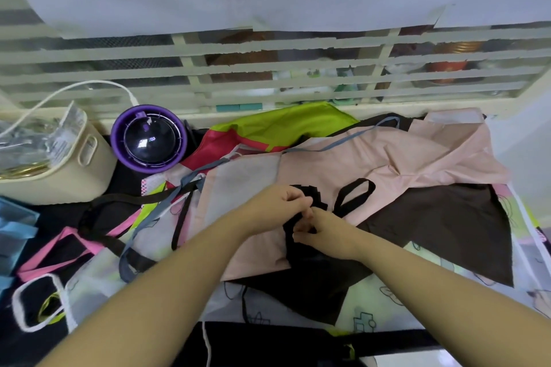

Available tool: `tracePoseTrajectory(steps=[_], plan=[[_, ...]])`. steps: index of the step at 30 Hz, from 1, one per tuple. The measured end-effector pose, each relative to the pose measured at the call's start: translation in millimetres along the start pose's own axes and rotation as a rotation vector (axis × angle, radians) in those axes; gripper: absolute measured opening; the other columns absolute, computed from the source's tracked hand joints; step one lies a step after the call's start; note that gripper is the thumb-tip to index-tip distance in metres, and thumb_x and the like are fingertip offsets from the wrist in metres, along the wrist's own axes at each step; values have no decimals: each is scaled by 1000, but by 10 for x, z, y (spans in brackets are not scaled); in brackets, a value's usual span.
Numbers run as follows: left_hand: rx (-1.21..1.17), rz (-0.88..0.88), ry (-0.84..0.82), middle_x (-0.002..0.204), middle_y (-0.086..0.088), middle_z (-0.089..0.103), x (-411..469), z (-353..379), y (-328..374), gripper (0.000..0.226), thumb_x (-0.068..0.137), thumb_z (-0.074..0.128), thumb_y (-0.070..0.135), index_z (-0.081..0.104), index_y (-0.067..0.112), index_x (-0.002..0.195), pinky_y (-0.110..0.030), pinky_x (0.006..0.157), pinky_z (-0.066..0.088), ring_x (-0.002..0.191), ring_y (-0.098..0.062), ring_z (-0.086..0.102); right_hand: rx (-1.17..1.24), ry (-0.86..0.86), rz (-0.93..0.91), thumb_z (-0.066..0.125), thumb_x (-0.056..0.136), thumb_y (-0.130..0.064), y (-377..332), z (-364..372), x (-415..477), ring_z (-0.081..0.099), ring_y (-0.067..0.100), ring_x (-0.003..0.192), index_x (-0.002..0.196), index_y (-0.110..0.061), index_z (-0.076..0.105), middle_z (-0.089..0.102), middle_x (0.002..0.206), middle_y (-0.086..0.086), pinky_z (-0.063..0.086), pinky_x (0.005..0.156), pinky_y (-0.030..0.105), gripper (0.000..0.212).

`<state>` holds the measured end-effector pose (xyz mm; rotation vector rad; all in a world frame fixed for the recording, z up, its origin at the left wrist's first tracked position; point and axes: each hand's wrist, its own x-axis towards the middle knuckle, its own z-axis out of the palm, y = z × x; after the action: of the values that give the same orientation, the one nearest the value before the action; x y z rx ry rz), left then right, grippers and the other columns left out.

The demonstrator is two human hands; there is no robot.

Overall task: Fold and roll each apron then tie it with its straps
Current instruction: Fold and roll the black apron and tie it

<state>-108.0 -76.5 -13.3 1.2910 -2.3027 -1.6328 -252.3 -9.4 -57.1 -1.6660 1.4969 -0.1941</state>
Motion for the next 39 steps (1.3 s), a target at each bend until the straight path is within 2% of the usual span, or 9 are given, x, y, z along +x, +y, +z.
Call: tracePoseTrajectory(steps=[2, 5, 9, 12, 17, 21, 33, 36, 39], plan=[[-306, -50, 66, 79, 13, 66, 56, 156, -59, 27, 100, 45, 21, 69, 14, 90, -16, 66, 45, 71, -1, 59, 30, 3, -35, 57, 94, -24, 15, -11, -56, 47, 0, 86, 93, -12, 68, 51, 92, -11, 37, 80, 9, 16], [-638, -161, 39, 106, 4, 64, 102, 238, -129, 30, 98, 37, 7, 62, 19, 111, -22, 67, 48, 78, -9, 61, 166, 10, -9, 61, 92, -29, 45, -21, -125, 51, -2, 87, 79, -31, 64, 50, 91, -15, 34, 80, 9, 14], [-511, -137, -67, 123, -2, 54, 141, 187, -233, 52, 85, 41, -8, 49, 23, 126, -27, 71, 48, 89, -15, 56, 557, 80, 41, 60, 93, -20, 10, -98, -179, 56, 6, 74, 78, -22, 66, 63, 81, -2, 42, 71, 17, 16], [-248, -40, -136, 114, 2, 55, 143, 173, -236, 59, 83, 51, -8, 44, 22, 134, -21, 76, 45, 95, -10, 54, 786, 75, 105, 57, 94, -17, -1, -176, -175, 54, 12, 73, 78, -17, 64, 63, 76, -1, 41, 66, 25, 19], [19, 118, -52, 99, 12, 53, 198, 283, -283, 23, 84, 65, 14, 57, 30, 97, -31, 88, 47, 96, -10, 54, 563, 22, 141, 56, 95, -29, -35, -288, -114, 58, 11, 84, 79, -26, 68, 67, 87, -5, 45, 78, 29, 21], [-86, 89, 39, 83, 15, 58, 202, 365, -315, 34, 88, 59, 6, 56, 40, 80, -30, 81, 48, 84, -6, 57, 254, 67, 66, 52, 97, -32, -152, -406, -84, 59, 14, 102, 72, -34, 65, 66, 109, 1, 44, 91, 32, 28], [-300, -68, -14, 89, 0, 70, 223, 394, -318, 17, 97, 52, 18, 67, 27, 94, -39, 97, 50, 91, -18, 66, 160, 288, 114, 70, 83, -11, -25, -491, -190, 66, 12, 80, 103, -14, 70, 72, 91, 0, 52, 78, 24, 21], [-320, -62, -48, 97, -7, 71, 217, 408, -291, 18, 99, 50, 21, 67, 24, 97, -40, 97, 50, 94, -22, 66, 126, 244, 98, 71, 83, -15, 23, -366, -173, 56, 0, 74, 117, -16, 61, 62, 97, -6, 43, 68, 8, 36], [-331, -65, -45, 101, -11, 69, 227, 396, -267, 21, 101, 44, 21, 66, 20, 100, -36, 95, 51, 92, -22, 66, 74, 335, 69, 68, 86, -18, 69, -291, -133, 59, 5, 76, 105, -16, 69, 66, 91, -4, 45, 70, 13, 19]])
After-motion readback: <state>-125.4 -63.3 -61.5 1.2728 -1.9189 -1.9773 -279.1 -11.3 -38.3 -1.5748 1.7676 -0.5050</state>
